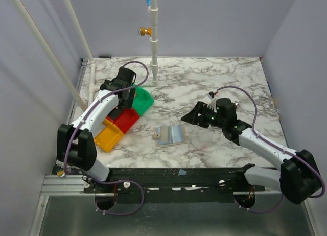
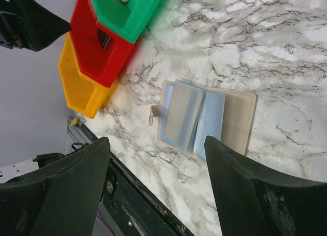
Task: Take the credit cards out of the card holder
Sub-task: Remove the credit card from the card holder.
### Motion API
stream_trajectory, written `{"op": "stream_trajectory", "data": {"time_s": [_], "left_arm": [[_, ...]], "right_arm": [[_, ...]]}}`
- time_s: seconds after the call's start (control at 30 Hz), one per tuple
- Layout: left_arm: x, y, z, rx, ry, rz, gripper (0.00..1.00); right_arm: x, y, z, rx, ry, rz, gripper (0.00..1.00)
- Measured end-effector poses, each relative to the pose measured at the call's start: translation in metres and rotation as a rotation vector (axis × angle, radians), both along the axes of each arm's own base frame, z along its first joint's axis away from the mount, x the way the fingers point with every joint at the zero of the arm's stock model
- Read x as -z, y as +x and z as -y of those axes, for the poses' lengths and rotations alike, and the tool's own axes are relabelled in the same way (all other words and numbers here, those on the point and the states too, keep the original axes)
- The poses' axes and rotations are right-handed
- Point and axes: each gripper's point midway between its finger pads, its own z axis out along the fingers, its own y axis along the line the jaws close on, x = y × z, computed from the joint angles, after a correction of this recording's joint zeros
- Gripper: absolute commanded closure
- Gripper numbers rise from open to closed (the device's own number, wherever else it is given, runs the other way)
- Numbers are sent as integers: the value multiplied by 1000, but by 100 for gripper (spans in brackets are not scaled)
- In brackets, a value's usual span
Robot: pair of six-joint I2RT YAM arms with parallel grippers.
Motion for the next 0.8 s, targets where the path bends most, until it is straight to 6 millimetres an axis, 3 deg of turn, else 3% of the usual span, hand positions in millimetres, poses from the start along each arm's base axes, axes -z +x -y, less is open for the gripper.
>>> {"op": "stream_trajectory", "data": {"time_s": [0.33, 0.47, 0.63, 0.8], "left_arm": [[-22, -17, 45, 9, -336, 87, 1], [-27, -25, 66, -19, -492, 108, 1], [-12, -38, 89, -32, -623, 80, 1], [2, -55, 111, -9, -723, 36, 2]], "right_arm": [[24, -3, 7, 15, -83, -53, 21], [23, -3, 0, 11, -125, -44, 21], [21, -8, -21, -17, -185, -16, 21], [32, -13, -40, -36, -274, -1, 22]]}}
